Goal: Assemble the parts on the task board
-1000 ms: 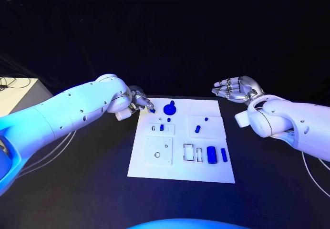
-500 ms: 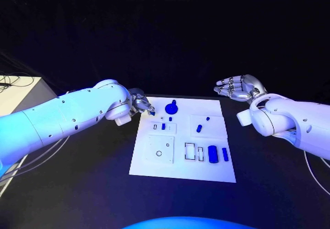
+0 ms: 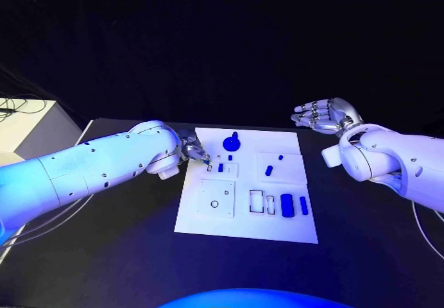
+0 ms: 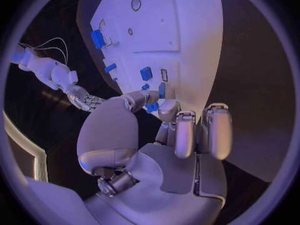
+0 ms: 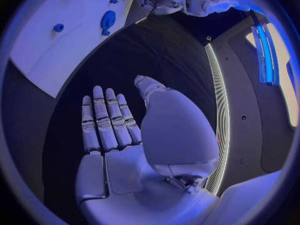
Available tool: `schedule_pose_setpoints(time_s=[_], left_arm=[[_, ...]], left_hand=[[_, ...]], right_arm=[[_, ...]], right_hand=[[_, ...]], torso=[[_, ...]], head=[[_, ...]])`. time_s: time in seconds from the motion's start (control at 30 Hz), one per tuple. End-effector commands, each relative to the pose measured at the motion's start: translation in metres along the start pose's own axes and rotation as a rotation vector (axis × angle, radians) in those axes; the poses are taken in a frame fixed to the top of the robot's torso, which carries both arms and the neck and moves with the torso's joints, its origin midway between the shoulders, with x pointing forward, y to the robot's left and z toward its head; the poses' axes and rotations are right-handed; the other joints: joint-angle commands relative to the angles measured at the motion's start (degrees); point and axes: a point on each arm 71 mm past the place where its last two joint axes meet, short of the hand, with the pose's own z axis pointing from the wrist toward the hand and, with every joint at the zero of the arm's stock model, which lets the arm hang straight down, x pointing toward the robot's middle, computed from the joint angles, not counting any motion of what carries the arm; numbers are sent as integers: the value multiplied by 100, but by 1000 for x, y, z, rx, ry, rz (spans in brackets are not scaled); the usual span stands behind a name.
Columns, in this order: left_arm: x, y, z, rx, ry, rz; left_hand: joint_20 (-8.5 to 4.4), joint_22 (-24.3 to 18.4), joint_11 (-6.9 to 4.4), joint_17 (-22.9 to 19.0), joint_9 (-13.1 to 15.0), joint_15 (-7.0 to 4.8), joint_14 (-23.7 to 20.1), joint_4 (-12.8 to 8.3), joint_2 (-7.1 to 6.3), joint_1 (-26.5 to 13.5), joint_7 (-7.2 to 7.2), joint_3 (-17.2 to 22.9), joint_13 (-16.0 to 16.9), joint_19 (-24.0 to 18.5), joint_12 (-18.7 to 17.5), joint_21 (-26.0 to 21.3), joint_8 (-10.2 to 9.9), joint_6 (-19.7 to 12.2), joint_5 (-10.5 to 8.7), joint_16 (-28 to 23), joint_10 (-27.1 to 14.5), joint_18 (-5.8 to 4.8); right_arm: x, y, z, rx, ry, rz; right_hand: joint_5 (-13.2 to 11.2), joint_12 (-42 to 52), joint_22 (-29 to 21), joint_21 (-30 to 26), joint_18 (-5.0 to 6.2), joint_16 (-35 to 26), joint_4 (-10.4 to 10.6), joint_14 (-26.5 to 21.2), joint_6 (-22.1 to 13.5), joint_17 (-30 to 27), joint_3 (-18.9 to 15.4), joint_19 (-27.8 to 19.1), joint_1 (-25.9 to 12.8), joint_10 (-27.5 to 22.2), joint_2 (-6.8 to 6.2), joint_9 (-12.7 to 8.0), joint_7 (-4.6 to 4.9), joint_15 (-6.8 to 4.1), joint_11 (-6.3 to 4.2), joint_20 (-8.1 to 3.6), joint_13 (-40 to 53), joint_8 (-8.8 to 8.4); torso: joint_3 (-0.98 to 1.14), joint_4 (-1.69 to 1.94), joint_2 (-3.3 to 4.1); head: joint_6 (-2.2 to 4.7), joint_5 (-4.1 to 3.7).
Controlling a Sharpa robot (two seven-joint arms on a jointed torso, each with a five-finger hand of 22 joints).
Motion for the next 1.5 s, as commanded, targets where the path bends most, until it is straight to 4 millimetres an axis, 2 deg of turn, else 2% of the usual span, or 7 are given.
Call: schedule_pose_setpoints(time_s=[0.03, 0.4, 0.63, 0.83, 1.5], left_arm=[[3, -4, 0, 6, 9, 19], [10, -6, 0, 9, 61, 41], [12, -6, 0, 7, 72, 67], [12, -6, 0, 7, 74, 81], [12, -5, 2, 1, 58, 85]], left_hand=[[-23, 354, -2, 1509, 4, -29, 596, -1308, 54, -19, -144, 1262, 10, 15, 35, 22, 35, 183, 35, 19, 59, -65], [-26, 356, -4, 1509, 5, -30, 596, -1315, 53, -31, -146, 1267, 1, 17, 30, 23, 36, 187, 47, 19, 60, -66], [-26, 361, -4, 1509, 5, -30, 596, -1316, 53, -33, -146, 1267, 0, 20, 29, 25, 35, 187, 49, 19, 60, -67], [-27, 355, -4, 1509, 6, -30, 596, -1318, 54, -37, -146, 1269, -14, 16, 21, 23, 35, 189, 52, 19, 55, -66], [-28, 349, -4, 1509, 7, -30, 596, -1318, 55, -45, -146, 1268, -22, 12, 16, 21, 35, 190, 54, 19, 55, -64]], right_arm=[[0, 3, 1, -38, -1, -17], [-1, 3, 1, -43, -6, -20], [-1, 2, 1, -43, -6, -20], [-2, 2, 1, -42, -5, -20], [-1, 2, 0, -41, -2, -19]], right_hand=[[22, -29, 24, 60, 60, 25, -39, 43, 54, -15, 14, 167, 20, 36, 52, -8, 260, -11, -24, -1, -5, -27], [25, -29, 20, 66, 54, -31, -45, -17, 65, -50, 22, 172, 18, 44, 47, -13, 258, 2, -24, 1, -5, -37], [25, -28, 17, 63, 52, -39, -45, -25, 66, -54, 22, 156, 16, 45, 46, -13, 258, 4, -23, 1, -4, -38], [26, -28, 15, 60, 50, -42, -45, -29, 67, -56, 22, 143, 15, 46, 46, -14, 259, 5, -23, 1, -4, -39], [27, -27, 10, 52, 46, -53, -43, -41, 70, -63, 23, 115, 11, 49, 46, -14, 260, 9, -22, 2, -4, -40]], torso=[[9, -3, -1], [6, 3, -6], [6, -1, -4], [3, 12, -5], [4, 0, 1]], head=[[-31, 3], [-86, -9], [-100, -14], [-109, -14], [-131, -13]])
